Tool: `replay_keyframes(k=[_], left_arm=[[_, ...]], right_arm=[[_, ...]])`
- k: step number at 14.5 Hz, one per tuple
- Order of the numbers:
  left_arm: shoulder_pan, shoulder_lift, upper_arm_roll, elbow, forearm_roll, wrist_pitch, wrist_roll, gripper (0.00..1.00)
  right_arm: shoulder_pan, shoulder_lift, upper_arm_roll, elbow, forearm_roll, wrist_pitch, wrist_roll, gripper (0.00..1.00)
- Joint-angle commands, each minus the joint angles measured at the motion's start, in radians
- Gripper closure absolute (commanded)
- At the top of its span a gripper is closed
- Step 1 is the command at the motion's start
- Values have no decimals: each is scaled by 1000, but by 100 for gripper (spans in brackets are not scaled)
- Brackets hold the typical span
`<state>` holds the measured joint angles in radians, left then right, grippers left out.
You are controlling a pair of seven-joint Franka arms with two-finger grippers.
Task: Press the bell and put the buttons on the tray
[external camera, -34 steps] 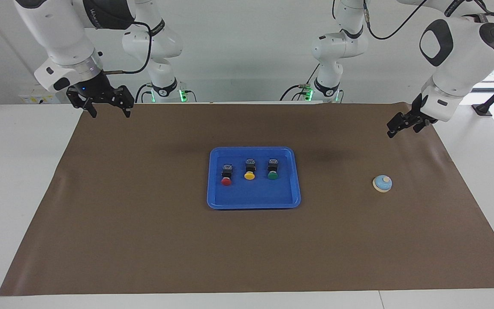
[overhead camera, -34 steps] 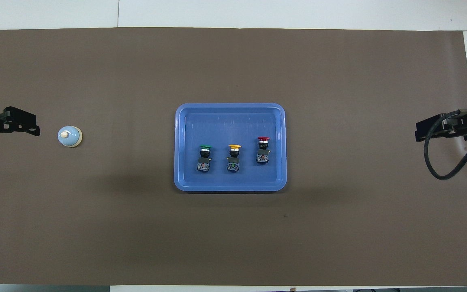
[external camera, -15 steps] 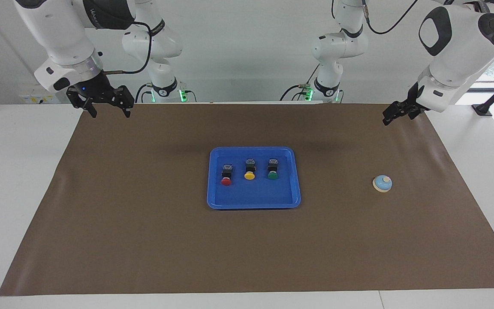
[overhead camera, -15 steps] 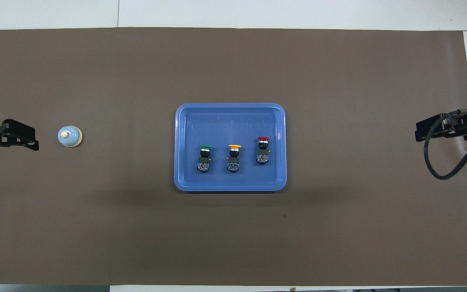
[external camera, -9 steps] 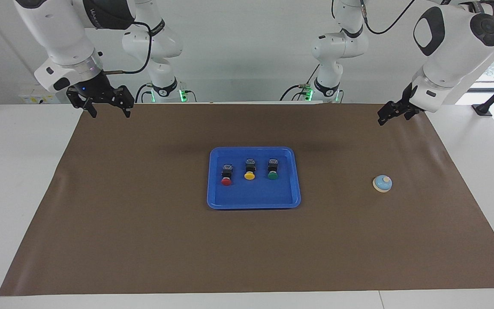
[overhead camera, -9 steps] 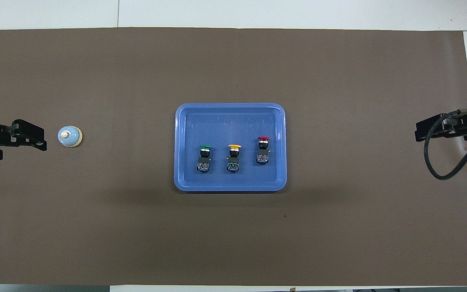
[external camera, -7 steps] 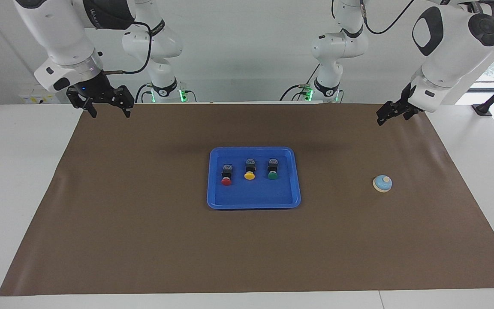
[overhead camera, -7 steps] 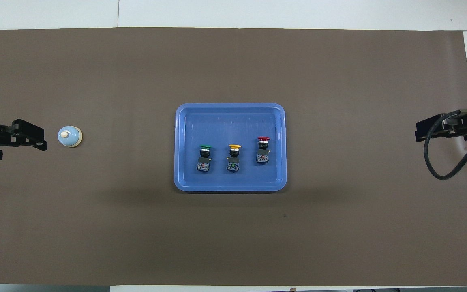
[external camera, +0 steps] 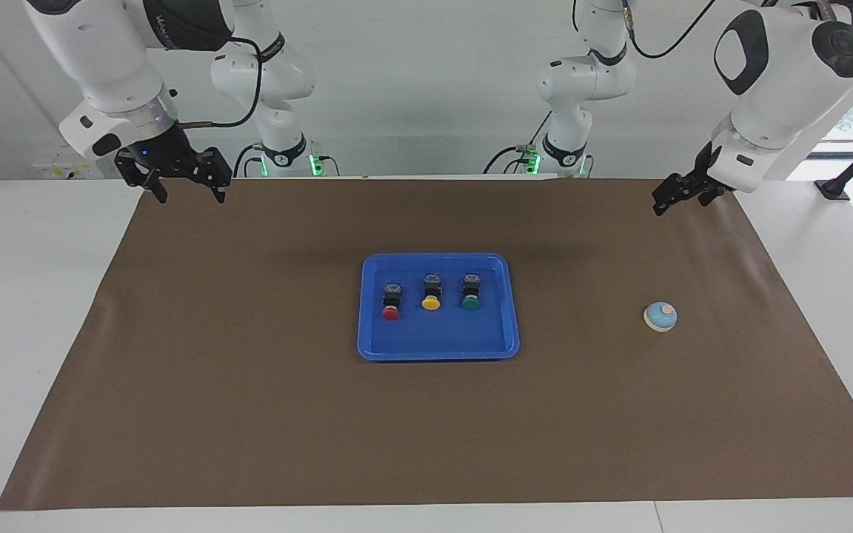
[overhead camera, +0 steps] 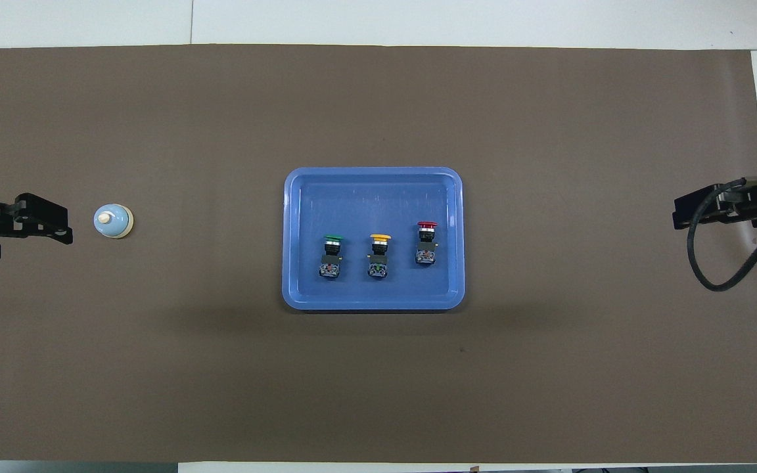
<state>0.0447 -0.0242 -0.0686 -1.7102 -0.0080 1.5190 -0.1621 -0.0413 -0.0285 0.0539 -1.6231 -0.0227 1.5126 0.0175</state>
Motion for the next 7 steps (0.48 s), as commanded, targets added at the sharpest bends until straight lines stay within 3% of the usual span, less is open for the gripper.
replay_keyframes(k=[1,7], left_arm=[[-14,-10,13,3,-13,33,-5,0],[-16,-2,4,47,-12,46,9,0]], right_arm=[[-20,-14,14,-12,-2,-5,-24,0],[-20,-14,14,-12,-2,-5,-22,0]])
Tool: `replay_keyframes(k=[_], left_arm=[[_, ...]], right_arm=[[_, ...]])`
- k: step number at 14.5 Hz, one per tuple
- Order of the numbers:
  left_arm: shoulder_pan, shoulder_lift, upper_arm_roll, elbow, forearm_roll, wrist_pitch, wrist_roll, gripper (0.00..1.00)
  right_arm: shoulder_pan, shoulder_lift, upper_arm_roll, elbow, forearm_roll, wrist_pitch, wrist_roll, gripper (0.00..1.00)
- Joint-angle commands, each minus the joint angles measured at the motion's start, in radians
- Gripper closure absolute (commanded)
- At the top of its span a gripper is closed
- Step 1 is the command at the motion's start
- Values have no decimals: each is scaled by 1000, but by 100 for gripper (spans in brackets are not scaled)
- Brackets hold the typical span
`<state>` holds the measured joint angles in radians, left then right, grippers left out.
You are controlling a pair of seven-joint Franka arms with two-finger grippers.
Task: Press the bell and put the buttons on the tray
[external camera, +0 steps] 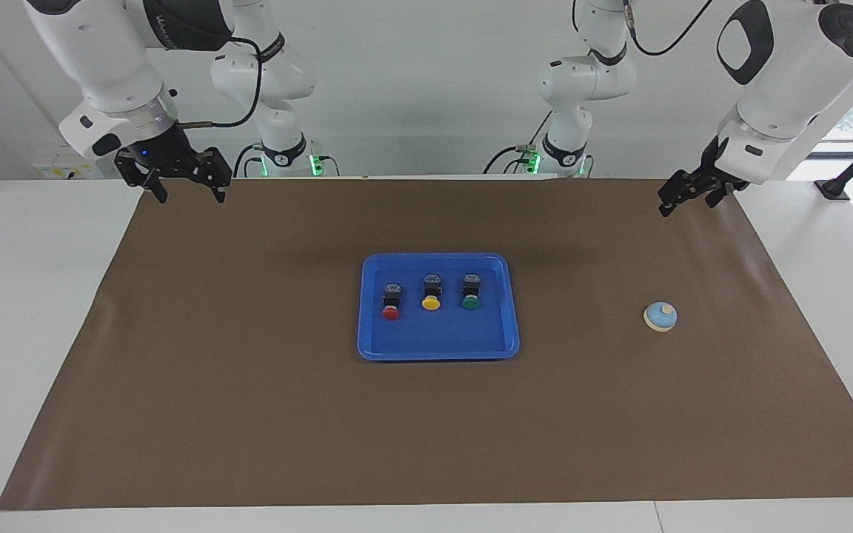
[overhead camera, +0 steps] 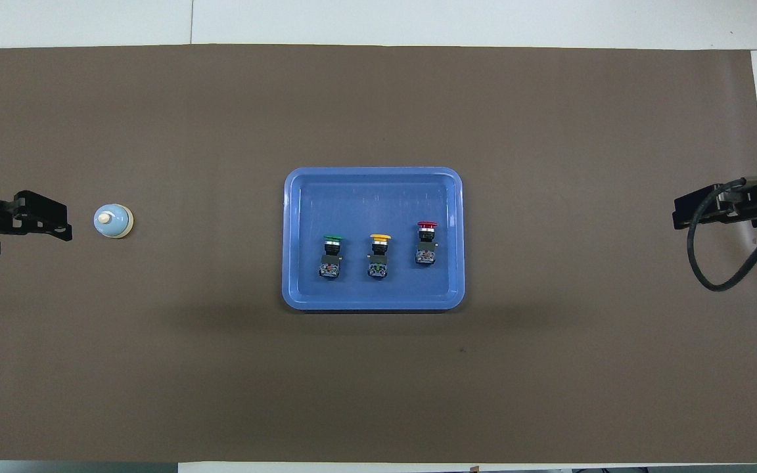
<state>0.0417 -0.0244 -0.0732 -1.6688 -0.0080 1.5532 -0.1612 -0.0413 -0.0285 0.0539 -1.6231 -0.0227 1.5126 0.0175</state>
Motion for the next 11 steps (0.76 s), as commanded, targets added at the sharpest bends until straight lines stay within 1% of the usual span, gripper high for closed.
replay_keyframes(k=[1,3,11], left_arm=[[-14,-2,9,6,-10,24,20,0],[-14,1,9,8,-10,50,45,0],[-14,0,7,6,-9,54,46,0]], right_arm=[[-20,-14,14,-12,-2,-5,-24,0],[-20,-14,14,-12,-2,-5,-22,0],[-20,-14,14,-12,-2,-5,-22,0]])
